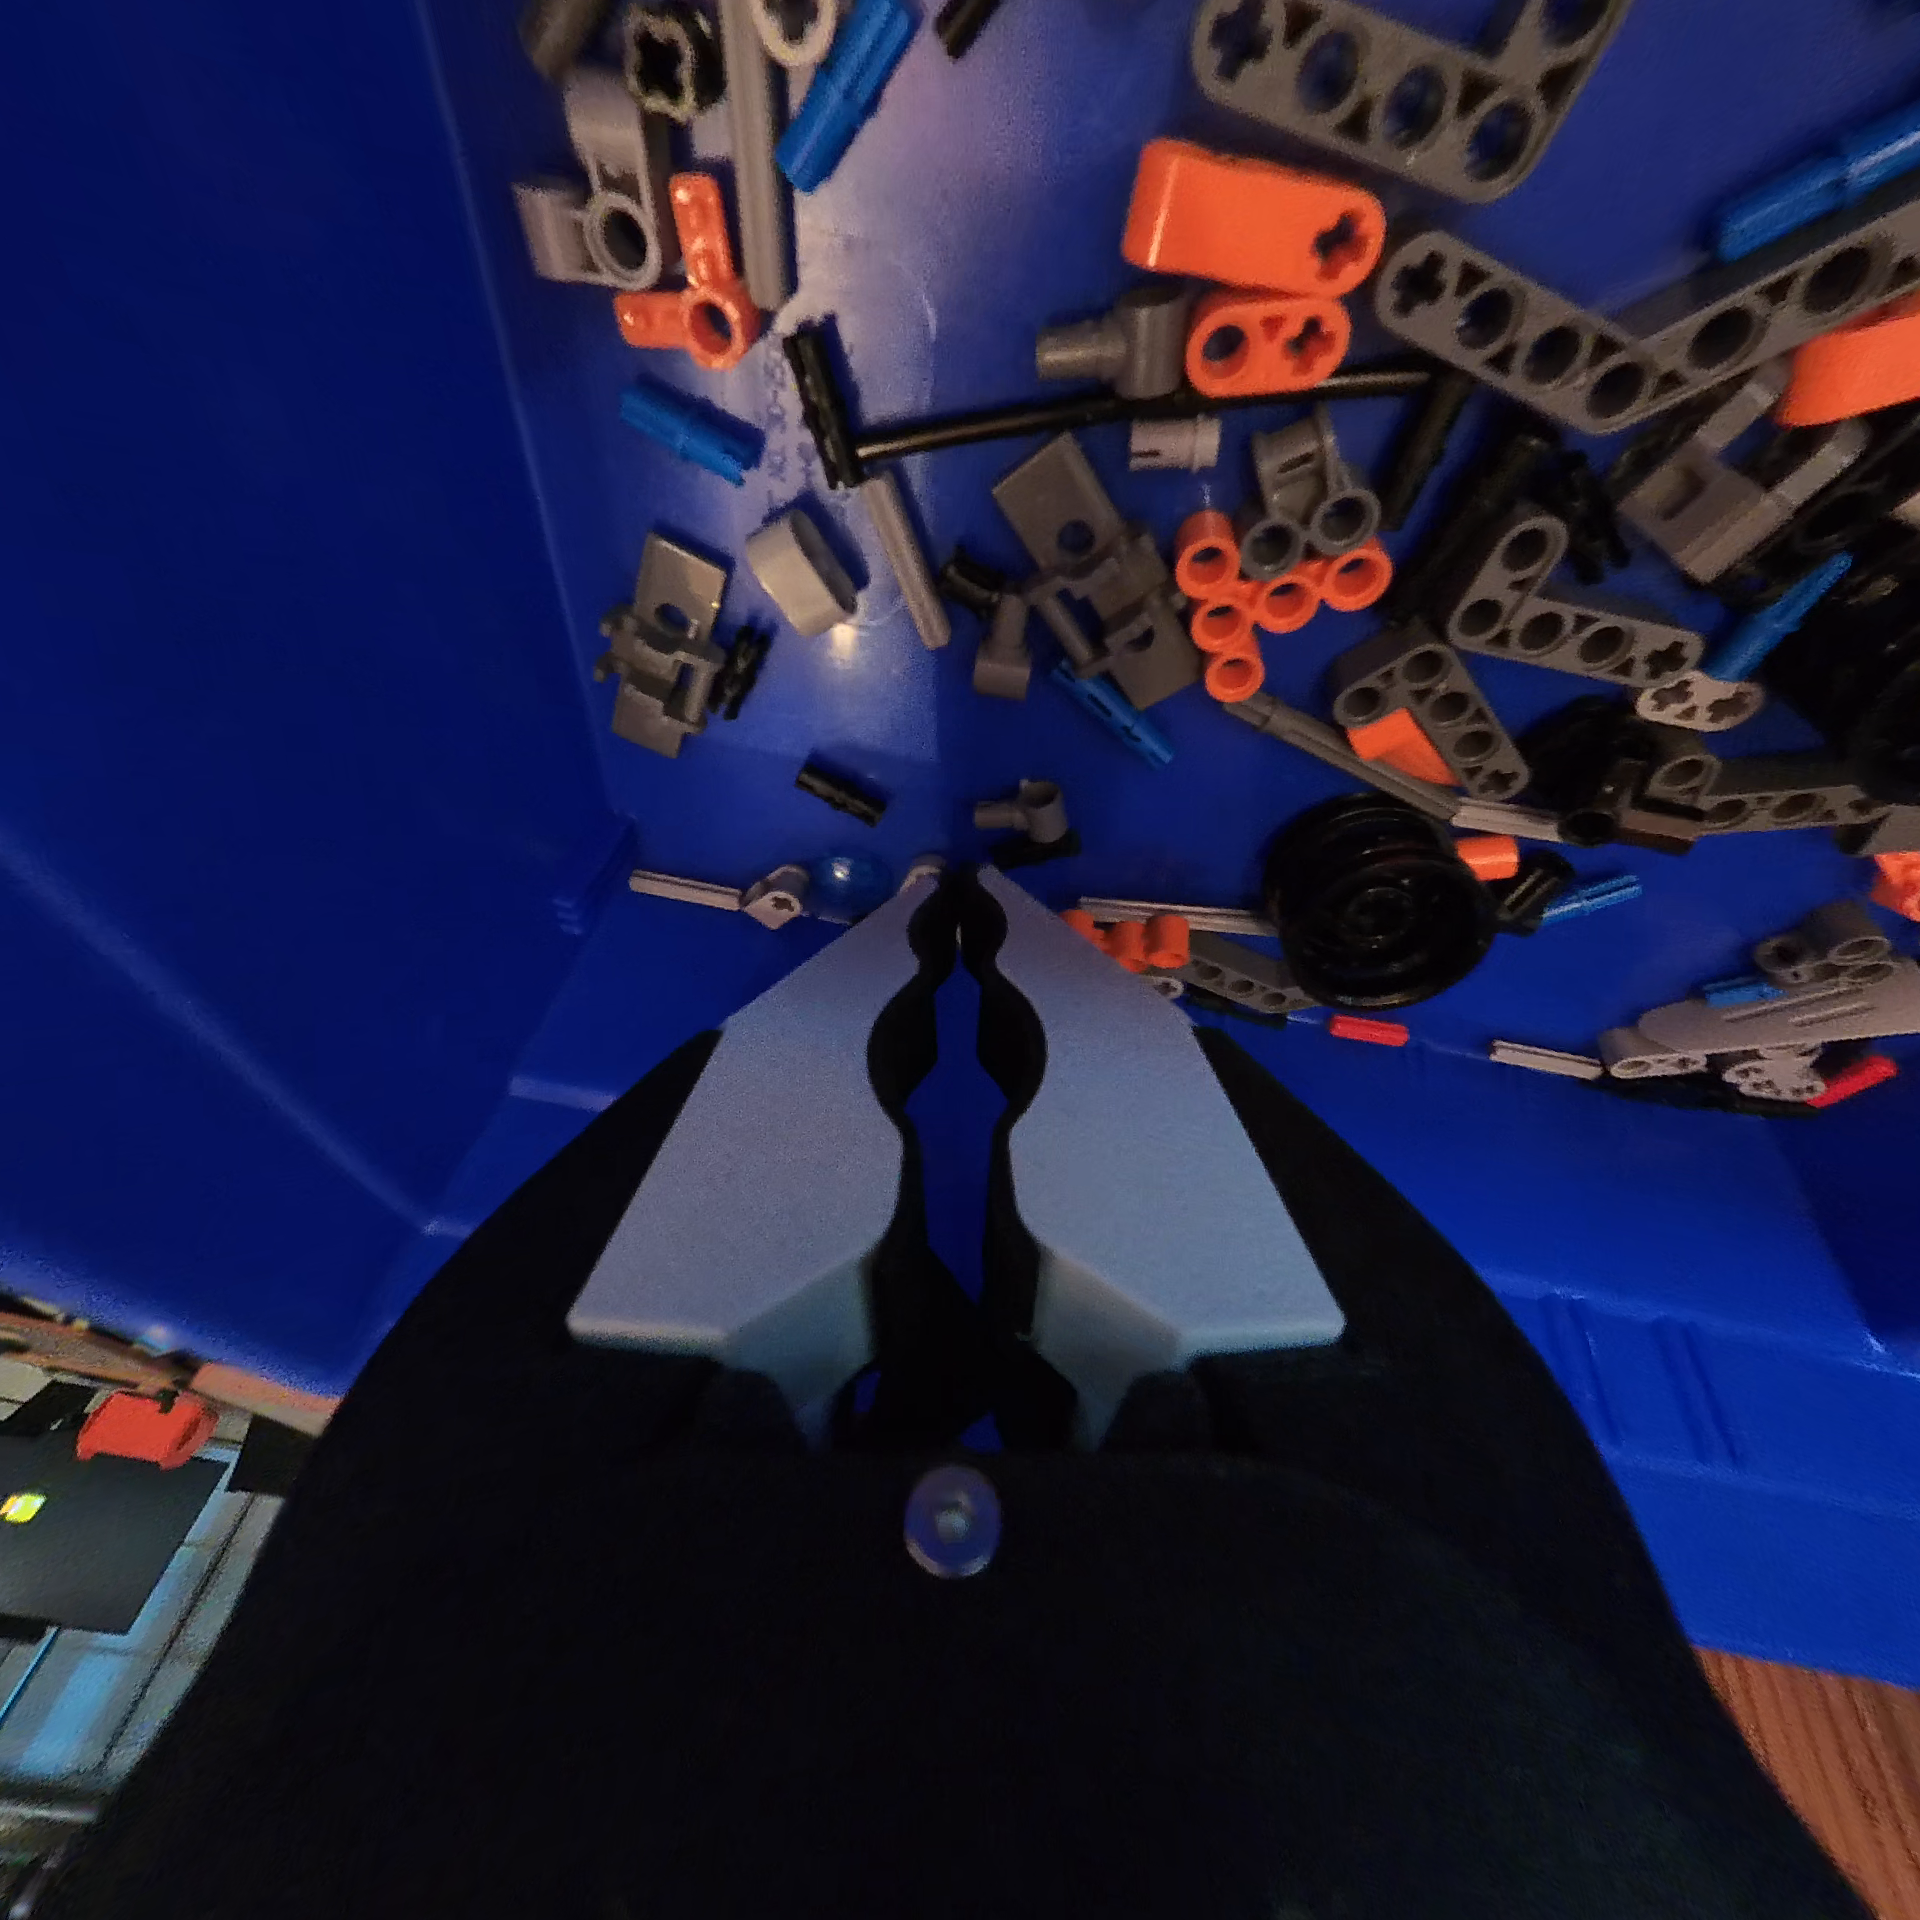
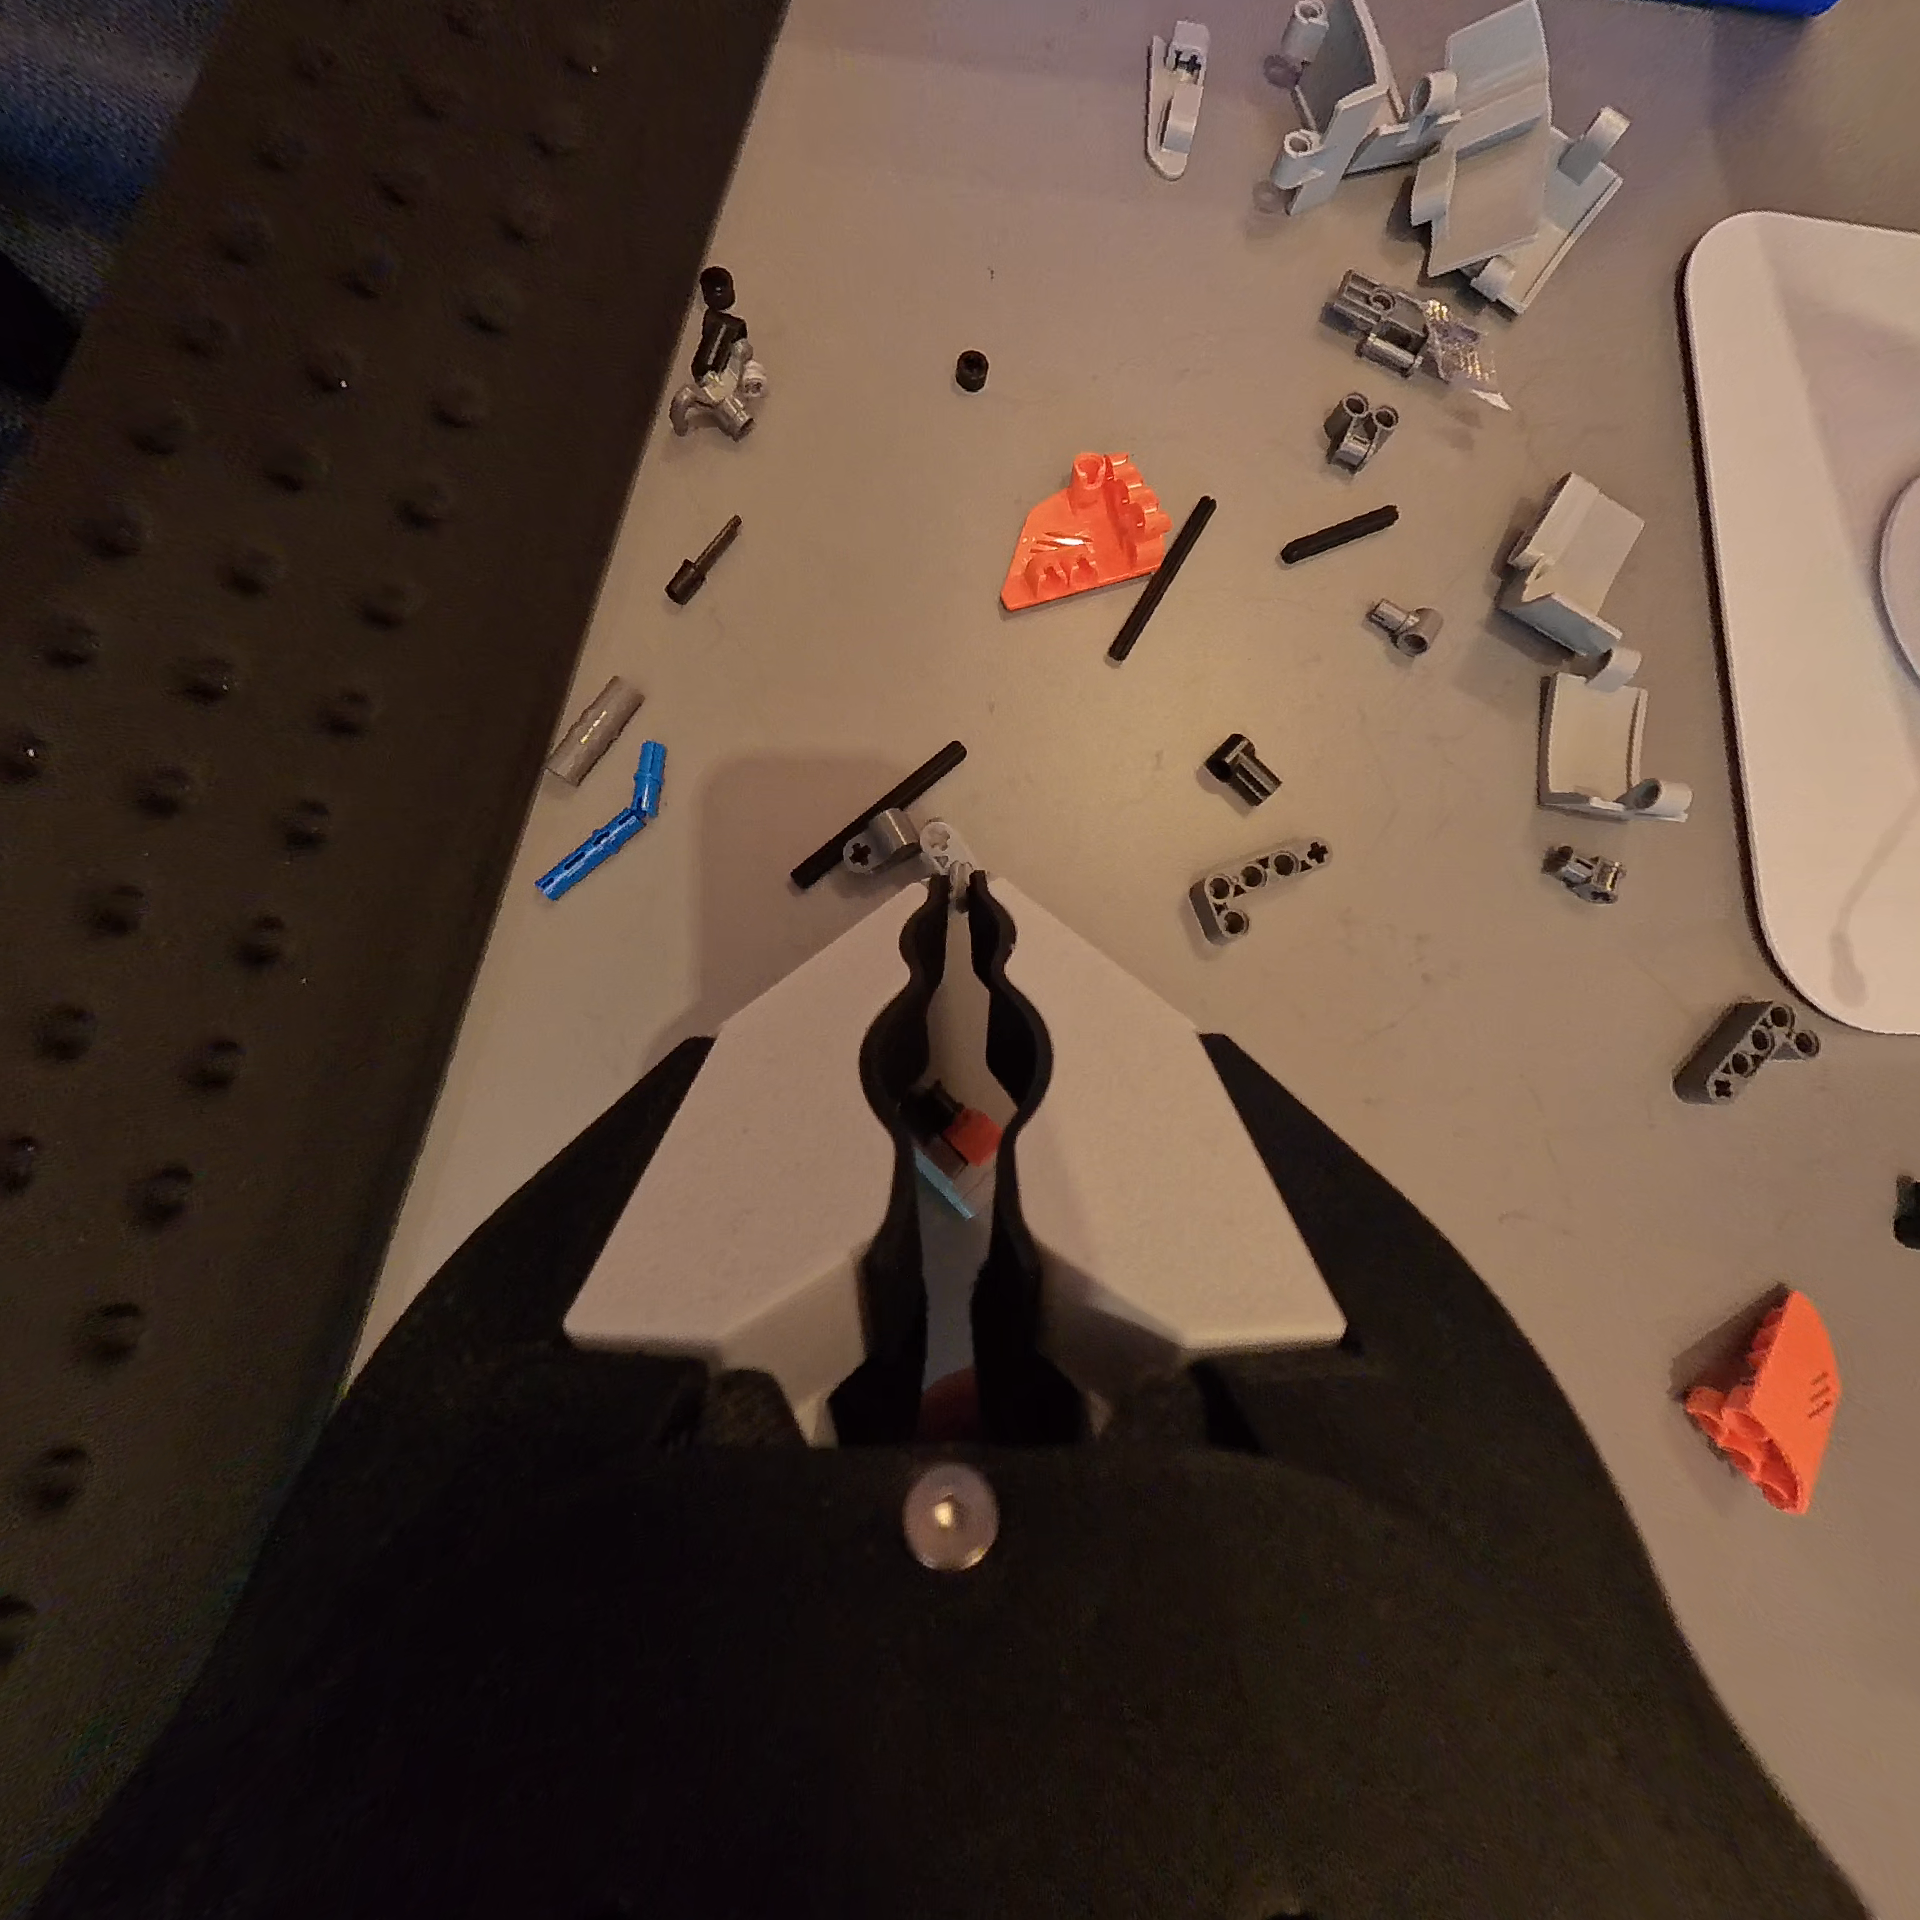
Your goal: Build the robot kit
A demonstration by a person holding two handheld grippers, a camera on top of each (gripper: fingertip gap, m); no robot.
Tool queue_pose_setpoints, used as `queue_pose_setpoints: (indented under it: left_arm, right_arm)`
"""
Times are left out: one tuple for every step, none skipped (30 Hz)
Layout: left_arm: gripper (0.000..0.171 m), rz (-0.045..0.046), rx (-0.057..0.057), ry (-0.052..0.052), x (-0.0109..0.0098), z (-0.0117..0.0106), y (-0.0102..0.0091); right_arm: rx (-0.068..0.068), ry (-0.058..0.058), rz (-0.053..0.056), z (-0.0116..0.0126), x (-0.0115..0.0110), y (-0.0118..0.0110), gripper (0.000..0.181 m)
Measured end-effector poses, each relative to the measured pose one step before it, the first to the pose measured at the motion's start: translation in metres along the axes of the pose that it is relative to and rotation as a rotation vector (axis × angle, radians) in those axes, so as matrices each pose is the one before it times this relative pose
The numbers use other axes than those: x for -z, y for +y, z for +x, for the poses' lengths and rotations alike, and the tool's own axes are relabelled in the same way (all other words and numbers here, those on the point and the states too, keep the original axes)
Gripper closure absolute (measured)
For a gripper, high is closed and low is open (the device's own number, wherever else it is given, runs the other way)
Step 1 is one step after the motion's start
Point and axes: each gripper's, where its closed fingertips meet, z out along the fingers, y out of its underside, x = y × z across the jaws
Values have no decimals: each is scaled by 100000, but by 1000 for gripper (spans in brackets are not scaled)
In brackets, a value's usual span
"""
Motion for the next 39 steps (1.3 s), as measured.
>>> queue_pose_setpoints:
  left_arm:
    - [171,1295,485,-1349,255,-236,-97]
    - [171,817,631,-354,237,-109,43]
    - [171,754,1008,-670,187,-204,82]
    - [171,1208,1093,-1556,116,-356,-41]
    - [171,-75,531,-1416,-9,-300,116]
    - [168,-2115,-237,-1274,-148,-232,422]
    - [166,-2217,-1041,-76,-183,14,411]
    - [165,213,-1059,1338,-82,293,-59]
    - [161,90,-1003,2003,-68,420,-72]
    - [160,-1094,-1288,-206,-85,62,98]
    - [160,-858,-1041,-355,-103,1,8]
    - [157,213,-990,598,-136,153,-161]
    - [155,261,-1012,297,-153,109,-163]
    - [155,-702,-919,-411,-200,-19,-27]
    - [156,-1189,-994,181,-153,66,42]
    - [155,-708,-604,-754,31,-134,15]
    - [156,-402,38,-375,15,-128,2]
    - [158,-531,-97,335,-89,-19,38]
    - [161,-476,-533,271,-92,-9,49]
    - [162,-258,-700,-323,-21,-98,-2]
    - [163,-204,-1118,-838,-25,-169,-23]
    - [164,-260,-763,-533,-23,-121,7]
    - [163,-192,-37,-251,-11,-64,-3]
    - [164,-101,-246,-214,9,-7,0]
    - [163,-252,-963,-1055,18,-43,5]
    - [163,-482,-794,-1261,24,-48,18]
    - [162,-8,88,-654,57,-36,-3]
    - [161,1523,955,231,83,-13,-186]
    - [161,1947,877,414,63,-4,-223]
    - [159,395,100,-224,11,-51,27]
    - [157,-547,-178,-576,-21,-99,140]
    - [156,-503,-298,-591,-65,-112,97]
    - [156,-647,-313,-37,-73,-21,87]
    - [157,-274,-415,243,-35,16,15]
    - [155,-168,-540,-402,23,-98,-4]
    - [155,5,-493,49,0,-18,-23]
    - [156,188,-261,882,-29,98,-43]
    - [157,77,-75,231,10,-7,-11]
    - [157,-53,-170,-87,1,7,2]
  right_arm:
    - [-48,62,-5,20,19,8,180]
    - [-28,19,-29,12,6,11,180]
    - [-23,-3,25,1,12,-3,180]
    - [-14,18,48,2,-3,-7,180]
    - [25,-64,-23,-10,-12,2,180]
    - [19,-78,-53,-12,-10,7,180]
    - [-26,-42,-8,-12,-21,7,180]
    - [-36,-46,-23,1,0,3,180]
    - [-16,-10,-26,-2,1,18,180]
    - [-33,8,-3,-1,0,0,180]
    - [-4,34,3,5,0,0,180]
    - [5,-15,1,-1,7,-7,180]
    - [-4,-49,18,-20,-13,-3,180]
    - [15,-3,-23,0,-6,10,180]
    - [-19,-21,-46,3,-14,19,180]
    - [-70,-29,29,11,-7,9,180]
    - [-49,-2,8,6,-3,-2,180]
    - [40,10,-75,3,-2,17,180]
    - [85,4,-65,-6,-7,9,180]
    - [42,-7,-12,-20,-9,2,180]
    - [-7,-17,16,-5,-8,-10,180]
    - [2,-47,-16,-9,-13,1,180]
    - [38,-41,-57,-9,-24,6,180]
    - [63,36,-149,-5,-16,34,180]
    - [64,91,-204,13,-7,34,180]
    - [-10,-4,-33,0,9,12,180]
    - [-85,-49,144,-6,25,-25,180]
    - [-48,-4,41,9,9,-5,180]
    - [-14,-16,-22,8,6,10,180]
    - [-67,-108,-8,-11,-9,7,180]
    - [-23,-89,-97,-22,-36,25,180]
    - [48,-53,-91,-21,-27,18,180]
    - [-5,-86,-6,-8,-29,-2,180]
    - [-48,-74,14,-5,-10,4,180]
    - [-43,-53,-25,-3,-15,16,180]
    - [-43,-24,-34,4,-1,18,180]
    - [-16,33,-23,14,-1,17,180]
    - [32,-21,-8,-13,-11,1,180]
    - [38,-72,25,-17,0,-3,180]
